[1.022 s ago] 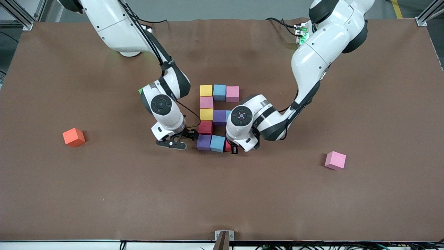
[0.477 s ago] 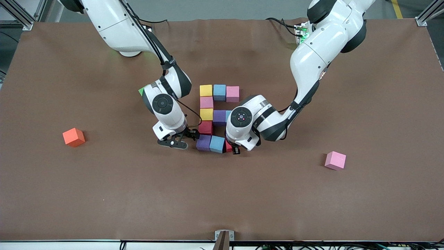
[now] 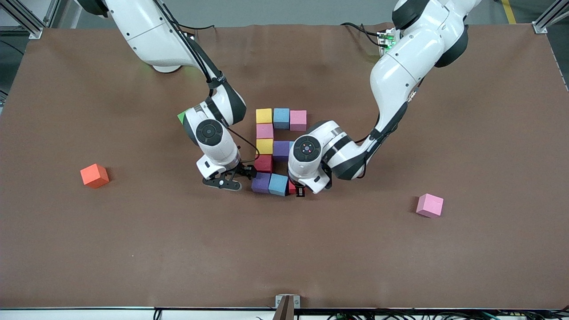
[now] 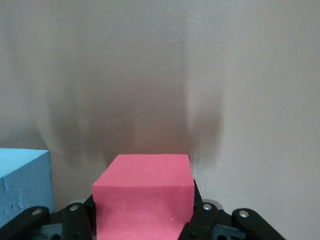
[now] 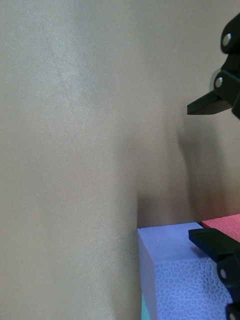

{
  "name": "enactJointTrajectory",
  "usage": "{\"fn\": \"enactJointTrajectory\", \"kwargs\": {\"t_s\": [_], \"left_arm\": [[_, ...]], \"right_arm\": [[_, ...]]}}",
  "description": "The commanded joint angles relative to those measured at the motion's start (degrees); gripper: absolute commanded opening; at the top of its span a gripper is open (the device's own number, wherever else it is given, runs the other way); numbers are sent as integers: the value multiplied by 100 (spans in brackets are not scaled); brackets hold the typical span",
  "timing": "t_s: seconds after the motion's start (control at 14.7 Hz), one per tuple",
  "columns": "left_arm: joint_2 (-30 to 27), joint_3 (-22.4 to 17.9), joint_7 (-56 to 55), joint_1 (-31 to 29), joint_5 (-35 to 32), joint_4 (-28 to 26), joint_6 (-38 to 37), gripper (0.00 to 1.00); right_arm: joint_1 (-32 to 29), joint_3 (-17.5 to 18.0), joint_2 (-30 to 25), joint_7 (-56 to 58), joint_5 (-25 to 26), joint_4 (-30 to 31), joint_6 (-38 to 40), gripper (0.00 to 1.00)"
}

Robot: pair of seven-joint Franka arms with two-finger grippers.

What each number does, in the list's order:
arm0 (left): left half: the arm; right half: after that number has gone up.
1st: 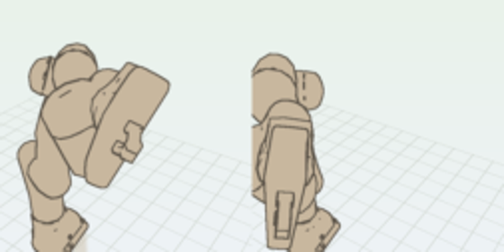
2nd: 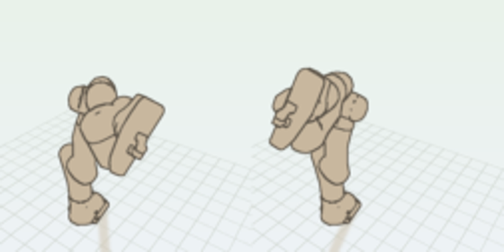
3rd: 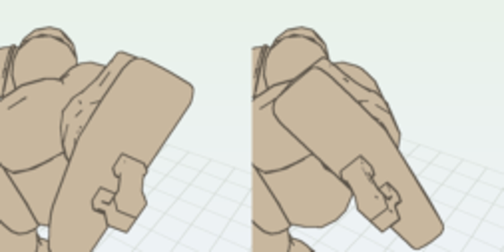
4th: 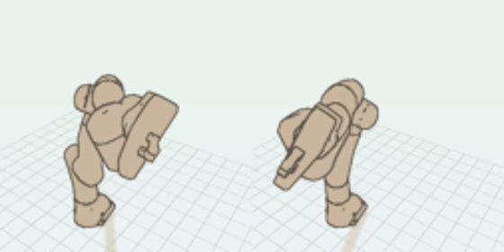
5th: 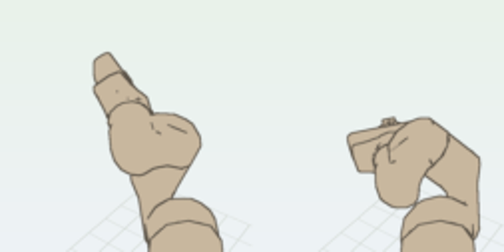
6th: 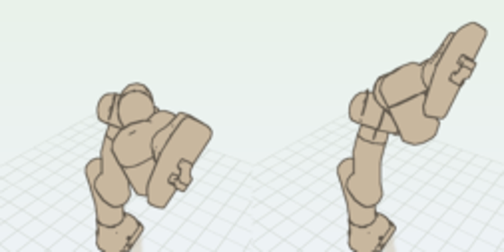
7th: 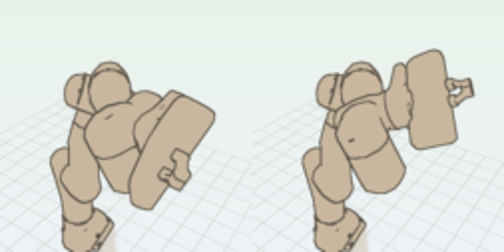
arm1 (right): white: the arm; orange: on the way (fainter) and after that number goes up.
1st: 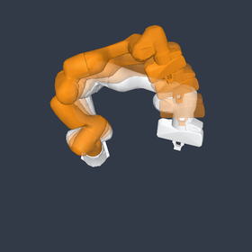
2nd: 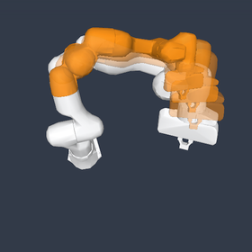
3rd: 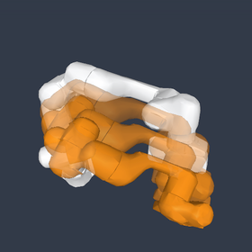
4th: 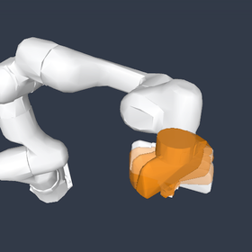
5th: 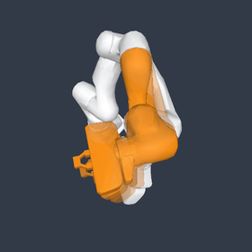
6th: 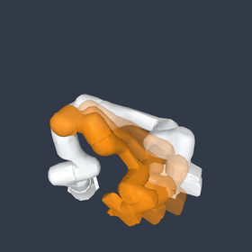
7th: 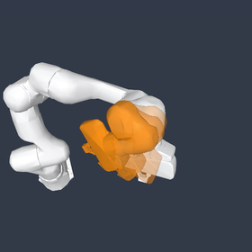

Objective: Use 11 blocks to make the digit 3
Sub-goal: 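Lower the red cube beside the light blue cube with the left gripper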

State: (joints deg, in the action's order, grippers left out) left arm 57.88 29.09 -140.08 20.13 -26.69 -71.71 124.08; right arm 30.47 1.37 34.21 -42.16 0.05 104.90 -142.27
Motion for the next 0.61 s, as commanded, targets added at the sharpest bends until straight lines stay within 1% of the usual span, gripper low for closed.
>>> {"fn": "enactJointTrajectory", "kwargs": {"t_s": [0.0,0.55], "left_arm": [[312,-175,235,237,120,-80,3,31],[321,-184,613,352,94,-115,-68,31]], "right_arm": [[65,-32,7,-73,-75,-5,-64,100],[47,-32,78,-73,-67,-49,-240,100]]}}
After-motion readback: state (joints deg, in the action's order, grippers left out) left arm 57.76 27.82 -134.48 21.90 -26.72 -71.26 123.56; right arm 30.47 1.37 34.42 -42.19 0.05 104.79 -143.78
